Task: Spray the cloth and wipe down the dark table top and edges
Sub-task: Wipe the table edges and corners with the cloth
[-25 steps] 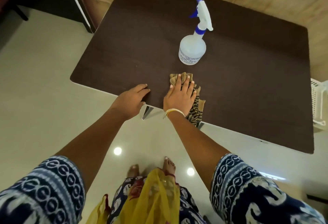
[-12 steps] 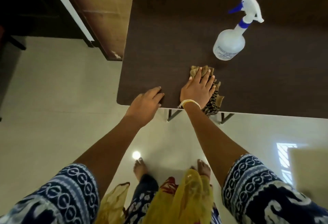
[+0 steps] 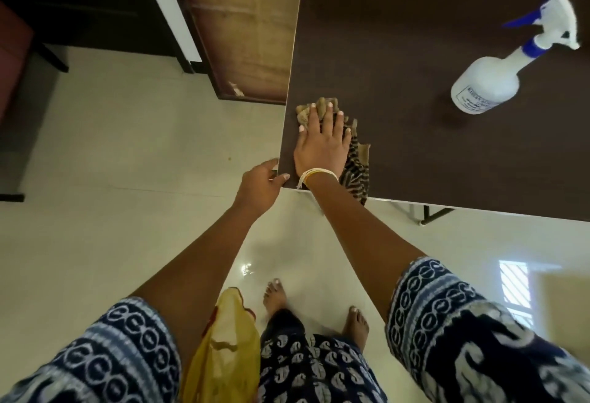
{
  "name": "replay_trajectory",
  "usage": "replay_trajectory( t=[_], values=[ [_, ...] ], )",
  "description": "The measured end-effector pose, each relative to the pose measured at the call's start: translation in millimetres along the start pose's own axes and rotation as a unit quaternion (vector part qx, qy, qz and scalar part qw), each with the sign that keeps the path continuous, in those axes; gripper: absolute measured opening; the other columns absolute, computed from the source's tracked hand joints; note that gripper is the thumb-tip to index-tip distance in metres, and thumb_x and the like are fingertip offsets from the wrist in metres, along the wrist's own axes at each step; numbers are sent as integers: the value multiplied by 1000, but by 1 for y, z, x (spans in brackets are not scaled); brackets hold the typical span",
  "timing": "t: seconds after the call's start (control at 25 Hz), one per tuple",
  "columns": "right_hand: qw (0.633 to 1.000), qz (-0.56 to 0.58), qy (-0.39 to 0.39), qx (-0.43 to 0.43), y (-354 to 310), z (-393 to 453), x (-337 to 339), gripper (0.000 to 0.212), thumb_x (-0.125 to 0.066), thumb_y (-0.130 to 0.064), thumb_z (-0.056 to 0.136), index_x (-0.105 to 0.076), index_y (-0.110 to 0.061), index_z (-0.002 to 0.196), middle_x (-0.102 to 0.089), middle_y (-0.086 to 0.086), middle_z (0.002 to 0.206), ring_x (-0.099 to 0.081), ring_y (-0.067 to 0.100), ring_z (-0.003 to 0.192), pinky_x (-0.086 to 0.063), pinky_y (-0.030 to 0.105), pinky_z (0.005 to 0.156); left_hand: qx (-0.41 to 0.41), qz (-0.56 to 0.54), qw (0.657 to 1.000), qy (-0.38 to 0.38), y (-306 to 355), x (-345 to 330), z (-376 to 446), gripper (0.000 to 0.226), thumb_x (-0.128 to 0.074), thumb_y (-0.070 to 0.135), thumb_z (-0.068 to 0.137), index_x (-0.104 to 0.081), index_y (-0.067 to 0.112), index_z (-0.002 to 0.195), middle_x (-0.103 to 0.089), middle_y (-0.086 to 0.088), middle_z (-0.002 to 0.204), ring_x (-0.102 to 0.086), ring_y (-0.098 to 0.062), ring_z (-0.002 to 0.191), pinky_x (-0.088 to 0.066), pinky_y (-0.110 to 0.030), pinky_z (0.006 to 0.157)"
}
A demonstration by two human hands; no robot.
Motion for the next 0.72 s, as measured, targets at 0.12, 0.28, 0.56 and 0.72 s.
replay_trajectory(
  t=[0.12,0.28,0.56,0.72],
  values=[
    [989,-31,-35,143,-25,-12,-8,50,-25,-38,102,-28,-29,151,-21,0,162,-14,25,150,-14,47,121,152,-234,959,-57,-19,-8,1,30,-63,10,93,-65,4,122,-70,-12,103,-65,-21,90,-52,-28,82],
    [929,-80,-65,355,-25,-52,-13,49,-27,-39,102,-34,-28,149,-25,-2,160,-18,22,149,-16,44,122,221,-344,907,-104,-20,-13,-6,12,-64,4,92,-66,6,103,-67,-14,103,-64,-21,88,-53,-29,85],
    [860,-130,-99,483,-39,-12,-11,49,-25,-43,101,-45,-25,142,-41,4,151,-29,26,145,-21,45,119,220,-355,901,-118,-26,-12,0,19,-65,0,90,-62,4,108,-66,-20,115,-66,-28,103,-53,-27,83],
    [870,-135,-50,471,-56,45,-1,46,-33,-43,98,-55,-19,132,-55,6,135,-41,29,135,-30,44,112,225,-309,899,-215,-24,-12,14,17,-67,-3,87,-60,6,100,-68,-18,112,-68,-27,105,-53,-29,89]
  ],
)
Point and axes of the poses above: each hand's wrist, its own z-axis towards the middle knuckle, its own x-axis out of the back of the hand, y = z × x, the point moved 9 cm from there along z, towards the middle knuckle
